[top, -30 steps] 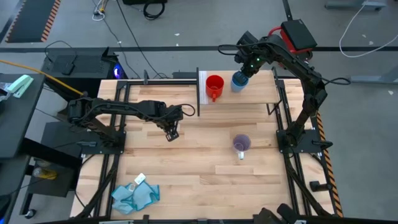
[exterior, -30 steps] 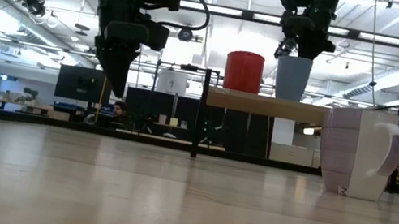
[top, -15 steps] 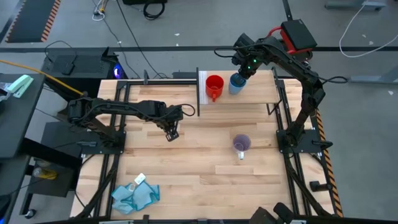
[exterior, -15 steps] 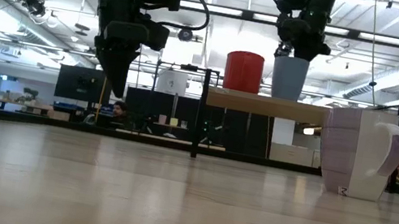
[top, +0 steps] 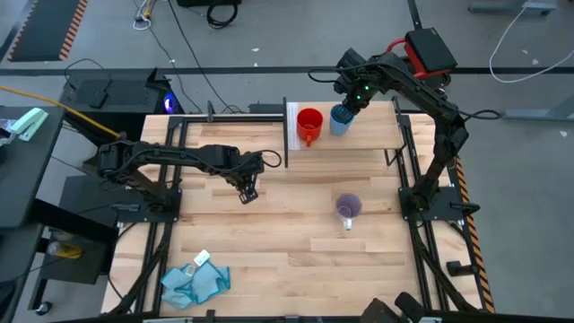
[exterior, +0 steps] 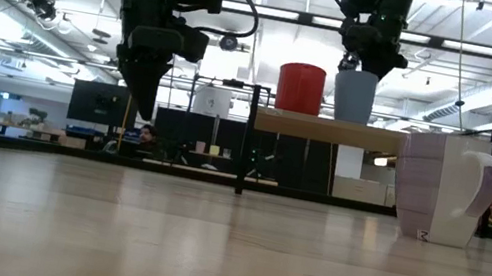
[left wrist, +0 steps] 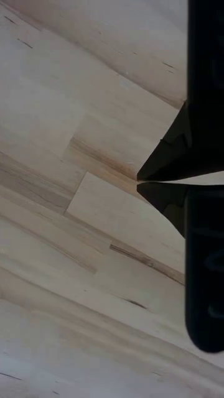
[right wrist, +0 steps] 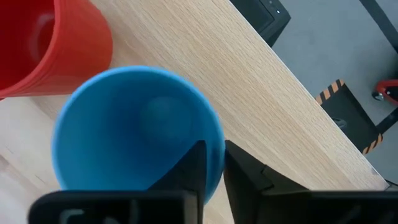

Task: Stack small to large cups/mugs on shelf
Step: Put the blue cup on the shelf, then put the violet and white mug on the shelf

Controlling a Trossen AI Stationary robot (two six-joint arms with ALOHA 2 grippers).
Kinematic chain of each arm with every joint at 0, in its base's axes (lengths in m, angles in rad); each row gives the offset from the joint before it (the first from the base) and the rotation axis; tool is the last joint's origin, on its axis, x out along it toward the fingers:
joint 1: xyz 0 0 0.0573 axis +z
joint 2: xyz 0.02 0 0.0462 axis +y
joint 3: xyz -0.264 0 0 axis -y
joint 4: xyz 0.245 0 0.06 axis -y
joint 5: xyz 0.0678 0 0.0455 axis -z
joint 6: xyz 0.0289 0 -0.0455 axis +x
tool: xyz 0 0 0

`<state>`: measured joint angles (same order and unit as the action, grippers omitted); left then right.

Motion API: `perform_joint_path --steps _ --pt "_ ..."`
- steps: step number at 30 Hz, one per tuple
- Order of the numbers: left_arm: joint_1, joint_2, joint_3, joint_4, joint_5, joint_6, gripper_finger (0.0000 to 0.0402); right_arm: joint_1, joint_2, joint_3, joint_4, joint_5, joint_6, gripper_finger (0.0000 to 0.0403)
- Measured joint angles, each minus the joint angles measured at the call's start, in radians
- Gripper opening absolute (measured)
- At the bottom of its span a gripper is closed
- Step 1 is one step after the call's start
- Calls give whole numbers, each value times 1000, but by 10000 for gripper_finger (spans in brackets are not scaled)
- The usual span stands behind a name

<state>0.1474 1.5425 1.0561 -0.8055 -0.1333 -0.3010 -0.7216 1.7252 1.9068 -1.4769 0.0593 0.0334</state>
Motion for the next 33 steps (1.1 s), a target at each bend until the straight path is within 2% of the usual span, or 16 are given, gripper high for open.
perform_joint_path --steps 6,14,25,29,33 --pt "0 0 0 0 0 1 17 0 0 0 0 -1 0 76" --pt "0 0 0 0 0 1 28 0 -4 6 -3 0 9 92" --pt "0 0 0 0 0 -1 31 0 -6 186 -99 14 78 101" --pt "0 0 0 0 0 -1 38 14 -56 226 -94 23 120 101" --pt "0 0 0 1 0 -2 41 55 -151 207 -93 21 167 101"
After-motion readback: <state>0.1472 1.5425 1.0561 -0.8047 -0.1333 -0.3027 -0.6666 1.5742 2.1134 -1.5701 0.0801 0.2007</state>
